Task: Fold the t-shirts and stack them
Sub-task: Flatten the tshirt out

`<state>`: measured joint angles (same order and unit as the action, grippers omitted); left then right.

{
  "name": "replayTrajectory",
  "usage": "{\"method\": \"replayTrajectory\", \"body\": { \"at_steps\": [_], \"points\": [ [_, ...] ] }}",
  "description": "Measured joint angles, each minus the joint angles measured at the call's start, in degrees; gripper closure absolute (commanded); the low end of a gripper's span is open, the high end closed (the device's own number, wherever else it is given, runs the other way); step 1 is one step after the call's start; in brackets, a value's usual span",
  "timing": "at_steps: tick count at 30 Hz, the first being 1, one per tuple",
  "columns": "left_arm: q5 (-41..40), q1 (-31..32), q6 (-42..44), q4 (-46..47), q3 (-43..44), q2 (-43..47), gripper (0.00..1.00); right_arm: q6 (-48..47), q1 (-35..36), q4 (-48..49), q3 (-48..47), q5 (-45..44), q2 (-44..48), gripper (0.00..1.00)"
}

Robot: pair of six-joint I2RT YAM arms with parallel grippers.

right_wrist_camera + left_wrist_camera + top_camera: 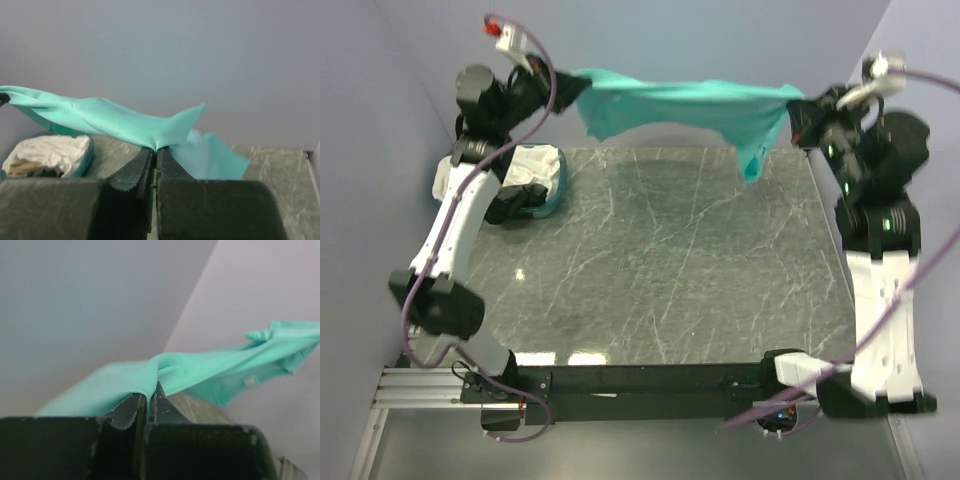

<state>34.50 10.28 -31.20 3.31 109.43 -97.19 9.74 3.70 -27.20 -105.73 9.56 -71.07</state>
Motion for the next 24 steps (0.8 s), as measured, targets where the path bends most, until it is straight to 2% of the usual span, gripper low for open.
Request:
{"method": "replayTrajectory", "body": {
  "at_steps": [5, 7, 8, 9, 11, 12, 13, 15, 18, 24],
  "points": [
    [3.65, 2.34, 4.90, 1.73, -25.18, 15.45, 0.99, 1.25, -0.02, 1.57, 22.77, -1.49, 17.49, 0.98],
    [3.02, 6.27, 8.59, 0.83, -34.47, 19.47, 0.68, 4.59, -0.02, 1.01, 33.09, -3.26, 23.78, 0.98],
    [2.51, 8.39, 9.57, 0.00, -38.12, 20.59, 0.44, 6.56, 0.00, -0.24, 38.05, -4.22, 26.10, 0.96],
    [2.05, 10.86, 10.23, -0.44, -42.82, 21.46, 0.13, 8.72, 0.00, -1.60, 43.04, -5.14, 27.87, 0.84],
    [1.46, 14.60, 9.42, -2.23, -50.95, 22.49, 0.02, 11.72, 0.00, -5.42, 51.56, -6.95, 29.97, 0.72],
    [0.98, 15.58, 8.83, -2.80, -54.77, 22.82, 0.00, 13.09, 0.00, -8.09, 55.36, -7.74, 30.69, 0.43],
    [-0.15, 16.06, 7.67, -4.20, -58.80, 23.37, 0.01, 14.78, 0.00, -10.73, 58.62, -8.57, 30.84, 0.37],
    [-4.61, 16.00, 4.87, -8.04, -64.15, 24.50, 0.01, 16.94, 0.00, -15.87, 63.36, -9.55, 30.45, 0.15],
    [-11.61, 15.47, 1.14, -12.83, -67.32, 27.69, 0.01, 19.41, -0.02, -20.02, 66.23, -10.19, 31.76, 0.13],
    [-21.77, 15.41, -3.43, -14.27, -67.17, 32.96, 0.01, 21.16, -0.02, -19.04, 65.18, -13.09, 32.65, 0.12]
  ]
}}
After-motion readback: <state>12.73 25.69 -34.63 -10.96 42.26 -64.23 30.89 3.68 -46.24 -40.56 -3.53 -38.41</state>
